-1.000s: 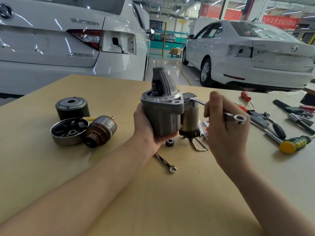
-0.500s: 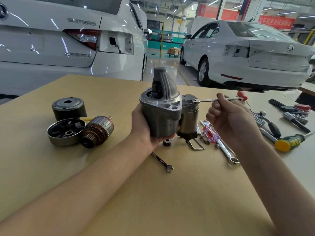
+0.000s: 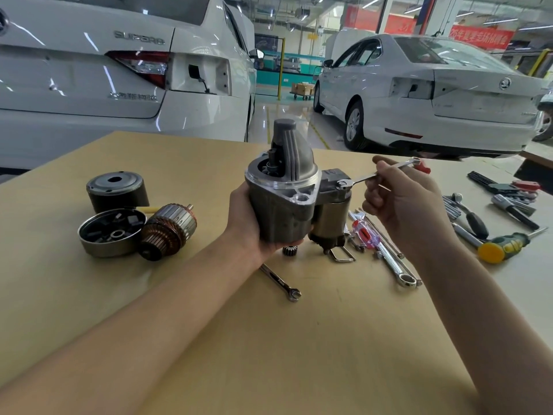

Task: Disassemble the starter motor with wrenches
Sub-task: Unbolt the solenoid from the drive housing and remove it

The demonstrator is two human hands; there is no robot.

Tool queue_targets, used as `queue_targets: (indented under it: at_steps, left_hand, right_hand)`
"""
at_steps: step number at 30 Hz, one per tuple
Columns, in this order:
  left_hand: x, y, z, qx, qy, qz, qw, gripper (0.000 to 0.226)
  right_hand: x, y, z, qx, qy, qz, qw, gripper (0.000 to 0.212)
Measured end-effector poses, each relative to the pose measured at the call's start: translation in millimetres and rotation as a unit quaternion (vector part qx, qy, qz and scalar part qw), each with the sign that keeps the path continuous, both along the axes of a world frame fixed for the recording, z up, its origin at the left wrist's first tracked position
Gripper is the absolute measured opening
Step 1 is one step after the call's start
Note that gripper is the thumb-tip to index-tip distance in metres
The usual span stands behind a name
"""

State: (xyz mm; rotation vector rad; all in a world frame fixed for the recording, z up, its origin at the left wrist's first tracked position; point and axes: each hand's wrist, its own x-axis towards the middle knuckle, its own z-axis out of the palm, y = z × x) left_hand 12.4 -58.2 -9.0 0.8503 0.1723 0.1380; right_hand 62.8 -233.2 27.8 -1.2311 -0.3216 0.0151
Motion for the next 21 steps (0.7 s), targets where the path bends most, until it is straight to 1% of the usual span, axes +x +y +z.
queue_targets:
  at_steps: [2,5,6,8,9,10,11,12,13,14,16,17,19,21]
  left_hand:
    - [0,1,0,-0.001,0.001,-0.004,1.000,0.058]
    - [0,2,-1,-0.003,0.004,-0.009,1.000,0.059]
    - [0,2,0,-0.005,0.004,-0.011,1.000,0.059]
    - [0,0,0,-0.013,0.000,-0.010,1.000,0.056]
    - [-1,0,0,-0.018,-0.003,-0.008,1.000,0.055]
    - [-1,-1,0,-0.022,-0.005,-0.001,1.000,0.055]
    - [-1,-1,0,-0.023,-0.005,0.006,1.000,0.054]
    - [-2,-3,0,-0.022,-0.003,0.014,1.000,0.051]
    - [-3,-4,0,-0.017,-0.002,0.022,1.000,0.047]
    - [-4,-5,-1,-0.013,-0.003,0.029,0.999,0.044]
    - [-5,-6,-3,-0.004,-0.010,0.043,0.999,0.041]
    - [-5,-7,-4,-0.001,-0.013,0.050,0.999,0.041]
    - [-5,-9,-7,-0.001,-0.017,0.069,0.998,0.040]
    - [-4,-11,-9,0.000,-0.023,0.086,0.996,0.039]
  right_hand:
    - [3,-1,-2,0.013,0.010,0.013,1.000,0.011]
    - [4,1,-3,0.056,0.062,0.049,0.995,0.011]
    - [4,1,-3,0.084,0.084,0.057,0.991,0.013]
    - [3,0,-1,0.173,0.115,0.065,0.976,0.020]
    - [3,0,0,0.216,0.116,0.063,0.967,0.022]
    - [1,0,1,0.237,0.105,0.055,0.964,0.023]
    - [-2,1,1,0.232,0.078,0.036,0.969,0.023]
    - [-6,2,0,0.201,0.034,0.004,0.979,0.022]
    - [-11,4,-1,0.149,-0.032,-0.040,0.988,0.020]
    - [-16,7,-3,0.088,-0.116,-0.089,0.985,0.018]
    - [-26,13,-8,-0.008,-0.271,-0.153,0.950,0.017]
    - [-30,16,-10,-0.039,-0.313,-0.170,0.933,0.021]
    - [-34,18,-15,-0.090,-0.351,-0.201,0.910,0.029]
    - [-34,18,-19,-0.152,-0.393,-0.252,0.871,0.034]
